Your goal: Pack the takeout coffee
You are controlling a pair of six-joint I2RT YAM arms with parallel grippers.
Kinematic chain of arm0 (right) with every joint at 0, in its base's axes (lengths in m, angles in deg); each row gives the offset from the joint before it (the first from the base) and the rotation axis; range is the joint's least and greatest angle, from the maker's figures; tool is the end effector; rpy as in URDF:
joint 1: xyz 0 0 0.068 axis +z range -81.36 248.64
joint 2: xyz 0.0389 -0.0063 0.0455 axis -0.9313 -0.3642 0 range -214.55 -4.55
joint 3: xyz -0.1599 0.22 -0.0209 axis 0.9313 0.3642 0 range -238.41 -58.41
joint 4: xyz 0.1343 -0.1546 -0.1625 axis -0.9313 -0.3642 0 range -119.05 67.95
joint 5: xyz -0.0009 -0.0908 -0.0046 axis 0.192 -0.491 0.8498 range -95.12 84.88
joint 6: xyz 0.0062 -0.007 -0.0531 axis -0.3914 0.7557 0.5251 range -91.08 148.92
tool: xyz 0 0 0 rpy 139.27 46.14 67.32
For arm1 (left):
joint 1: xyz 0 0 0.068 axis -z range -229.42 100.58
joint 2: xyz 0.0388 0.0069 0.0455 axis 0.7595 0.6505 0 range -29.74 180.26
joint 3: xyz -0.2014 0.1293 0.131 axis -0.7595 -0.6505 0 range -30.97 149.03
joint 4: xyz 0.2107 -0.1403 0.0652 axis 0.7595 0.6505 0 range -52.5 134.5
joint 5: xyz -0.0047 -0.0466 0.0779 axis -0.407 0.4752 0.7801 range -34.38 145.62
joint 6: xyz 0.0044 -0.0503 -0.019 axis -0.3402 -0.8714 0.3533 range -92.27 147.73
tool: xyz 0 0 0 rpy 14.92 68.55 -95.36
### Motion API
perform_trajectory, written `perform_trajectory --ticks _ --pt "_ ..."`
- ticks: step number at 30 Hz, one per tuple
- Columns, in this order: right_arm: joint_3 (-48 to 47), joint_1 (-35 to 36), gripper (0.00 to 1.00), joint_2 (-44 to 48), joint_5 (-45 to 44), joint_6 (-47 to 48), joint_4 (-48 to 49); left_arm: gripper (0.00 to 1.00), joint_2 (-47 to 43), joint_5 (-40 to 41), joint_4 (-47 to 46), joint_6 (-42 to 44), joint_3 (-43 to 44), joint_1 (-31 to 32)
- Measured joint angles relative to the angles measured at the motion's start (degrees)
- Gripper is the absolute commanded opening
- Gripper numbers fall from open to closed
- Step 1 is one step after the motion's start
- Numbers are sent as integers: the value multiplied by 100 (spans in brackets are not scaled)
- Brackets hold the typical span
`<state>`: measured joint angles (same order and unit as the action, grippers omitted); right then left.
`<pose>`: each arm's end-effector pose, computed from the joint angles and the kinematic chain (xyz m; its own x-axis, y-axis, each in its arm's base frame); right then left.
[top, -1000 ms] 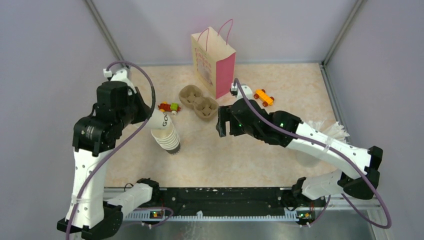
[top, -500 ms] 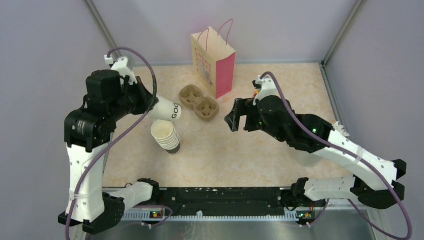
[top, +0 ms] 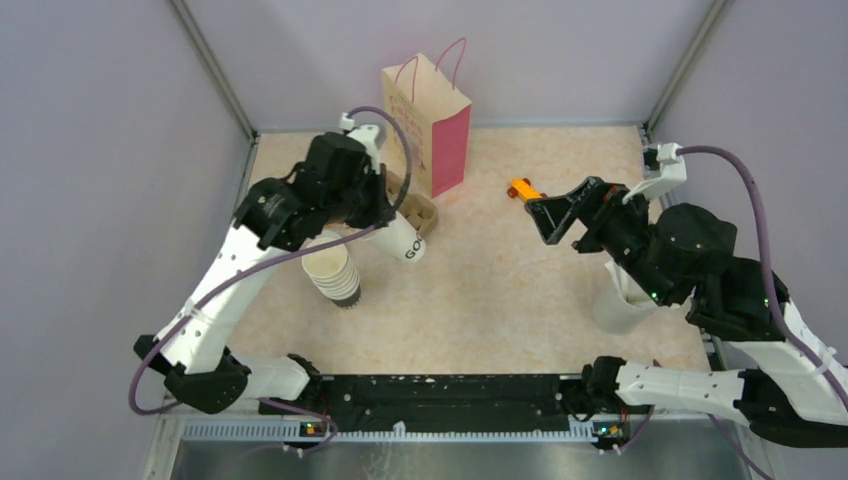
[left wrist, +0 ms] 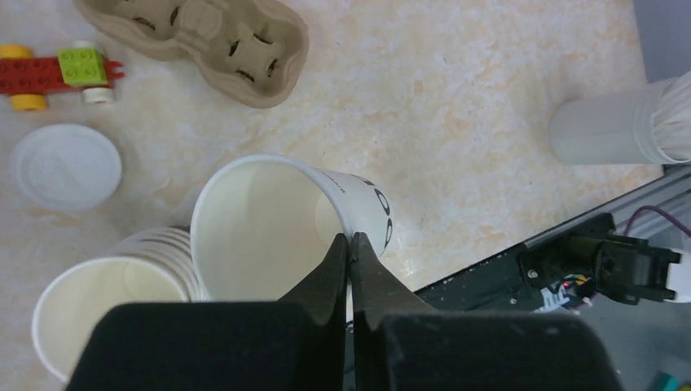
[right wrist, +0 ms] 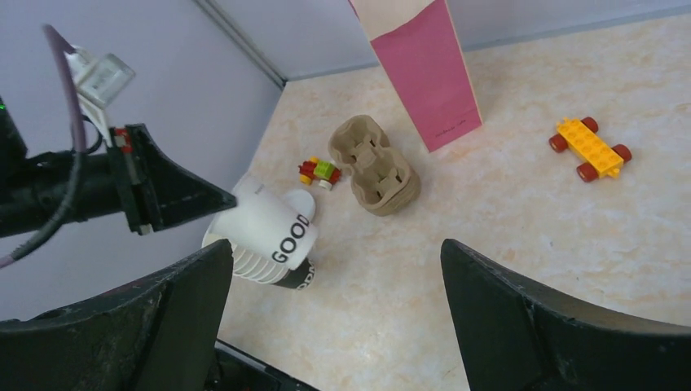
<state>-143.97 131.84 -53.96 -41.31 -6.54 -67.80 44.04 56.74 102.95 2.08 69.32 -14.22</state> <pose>0.0693 0.0906 0.4897 -0.3269 0.3913 -0.8603 -0.3293 0.8061 0.4918 0.1834 -0.1285 0.4612 -0.7070 -0.0308 -0.7065 0.2861 0.9012 -0.3256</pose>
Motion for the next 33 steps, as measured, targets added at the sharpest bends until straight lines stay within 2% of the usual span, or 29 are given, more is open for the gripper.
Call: perform_trajectory --ticks 8,12,22,24,26,31,33 --pt "-7 0 96 413 -313 -9 -118 3 841 1412 -1139 -157 -787 1617" --pt "0 0 96 702 -417 -7 -116 3 1235 1937 -1751 -164 -1488 2079" --pt "0 0 96 772 -584 -24 -160 6 1921 2470 -2680 -160 -1991 2531" --pt "0 0 96 769 -579 -61 -203 10 2017 2481 -2824 -164 -1991 2581" --pt "0 0 96 769 -579 -85 -225 18 2131 2487 -2911 -166 -1991 2636" --pt "7 0 96 769 -579 -127 -227 23 2334 2273 -3023 -201 -1991 2730" --pt "7 0 96 769 -581 -140 -227 31 2369 2153 -3051 -254 -1998 2758"
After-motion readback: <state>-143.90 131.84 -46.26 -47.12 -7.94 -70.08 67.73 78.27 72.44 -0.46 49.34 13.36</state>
